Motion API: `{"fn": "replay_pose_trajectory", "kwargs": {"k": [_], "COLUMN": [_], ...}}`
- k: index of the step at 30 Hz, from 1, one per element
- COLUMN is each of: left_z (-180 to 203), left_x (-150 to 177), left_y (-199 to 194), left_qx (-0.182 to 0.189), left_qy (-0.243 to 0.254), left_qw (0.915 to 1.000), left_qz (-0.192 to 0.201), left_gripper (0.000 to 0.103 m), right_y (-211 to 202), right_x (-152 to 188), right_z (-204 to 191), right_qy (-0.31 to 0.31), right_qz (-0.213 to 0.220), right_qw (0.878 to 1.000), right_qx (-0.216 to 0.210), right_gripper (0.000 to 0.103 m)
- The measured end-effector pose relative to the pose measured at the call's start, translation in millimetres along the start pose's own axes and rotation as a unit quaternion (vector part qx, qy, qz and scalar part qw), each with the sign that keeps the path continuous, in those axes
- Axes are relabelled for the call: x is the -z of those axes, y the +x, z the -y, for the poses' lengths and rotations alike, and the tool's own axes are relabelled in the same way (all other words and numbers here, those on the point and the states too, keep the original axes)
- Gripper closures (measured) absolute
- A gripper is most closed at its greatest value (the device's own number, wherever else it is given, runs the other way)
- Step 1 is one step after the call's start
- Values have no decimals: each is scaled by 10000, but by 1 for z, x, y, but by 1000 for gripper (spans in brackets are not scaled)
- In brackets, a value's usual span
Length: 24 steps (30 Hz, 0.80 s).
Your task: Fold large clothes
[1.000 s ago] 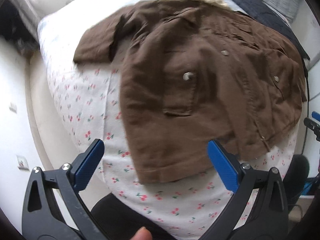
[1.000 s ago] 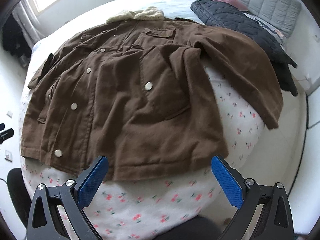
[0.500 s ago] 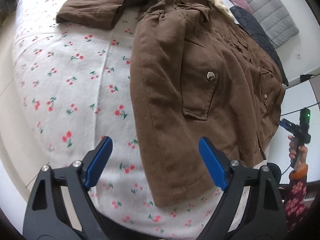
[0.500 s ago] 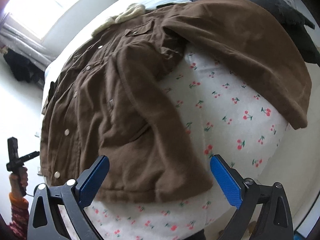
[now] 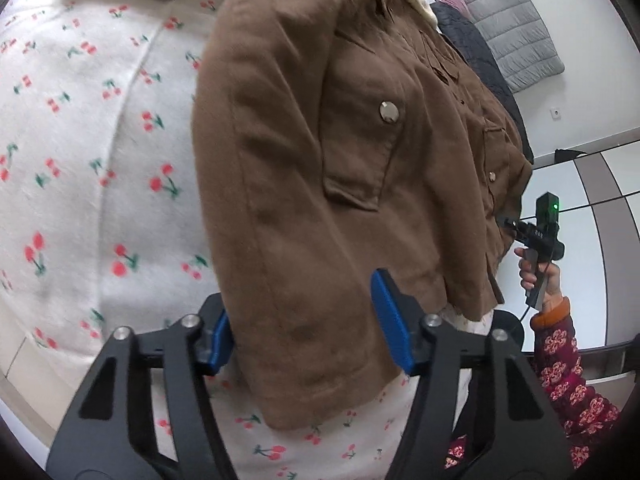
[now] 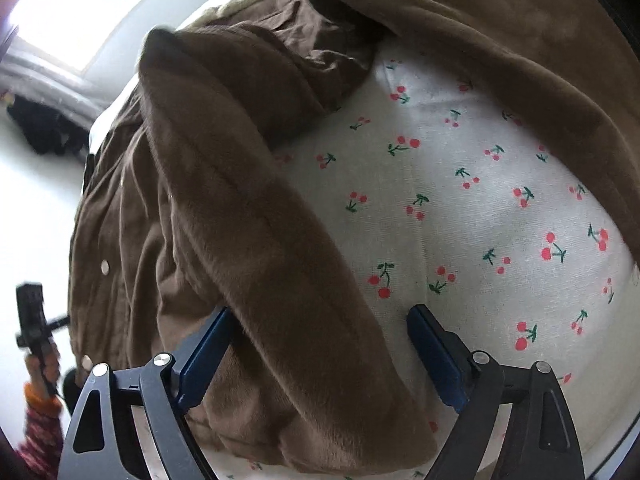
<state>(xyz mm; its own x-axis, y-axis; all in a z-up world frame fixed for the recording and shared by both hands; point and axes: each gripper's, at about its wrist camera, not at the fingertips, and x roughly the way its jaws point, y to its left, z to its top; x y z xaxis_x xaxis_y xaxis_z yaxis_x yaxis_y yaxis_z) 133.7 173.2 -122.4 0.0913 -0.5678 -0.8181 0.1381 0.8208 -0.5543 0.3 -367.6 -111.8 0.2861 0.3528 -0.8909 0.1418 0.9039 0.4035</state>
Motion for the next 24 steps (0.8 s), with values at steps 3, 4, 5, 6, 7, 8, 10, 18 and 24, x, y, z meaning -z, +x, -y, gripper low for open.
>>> {"fn": "replay_pose_trajectory", "kwargs": {"k": [3,4,5,6,7,8,10,18,24], "left_z": [4,6,7,11,14,19,24,42,44], "left_x": [4,5,5,6,6,7,7,8,7], "left_y": [-1,-2,-2,-5,-9,-16,-26,-75,-101], "left_qx": [99,45,-18,-69,-85,-118,-161,-379,-453], "left_qy": [-127,-188,-208,-204,-196,-196,-203,-100,-120], "left_qw": [9999,9998,9998,9998,9998,9997,9993,9962,9939], "left_qz": [-57,-63,-63,-18,36,124,269,777,998], "left_gripper": [65,69,72,76,81,84,89,92,92], "right_y": [-4,-5,-7,-10,-13,-18,-29,-79,-112], "right_x": [2,4,6,9,12,15,22,50,55], "right_z": [-2,-4,-6,-9,-11,-17,-29,-77,-108], "right_qy": [-32,-49,-46,-70,-123,-224,-386,-1136,-1361], "right_qz": [-76,-115,-184,-203,-171,-117,-7,453,649], "right_qw": [9996,9997,9998,9998,9998,9996,9991,9918,9878], "right_qx": [263,205,30,8,55,94,157,369,377], "right_gripper": [37,55,72,78,81,87,91,95,96]}}
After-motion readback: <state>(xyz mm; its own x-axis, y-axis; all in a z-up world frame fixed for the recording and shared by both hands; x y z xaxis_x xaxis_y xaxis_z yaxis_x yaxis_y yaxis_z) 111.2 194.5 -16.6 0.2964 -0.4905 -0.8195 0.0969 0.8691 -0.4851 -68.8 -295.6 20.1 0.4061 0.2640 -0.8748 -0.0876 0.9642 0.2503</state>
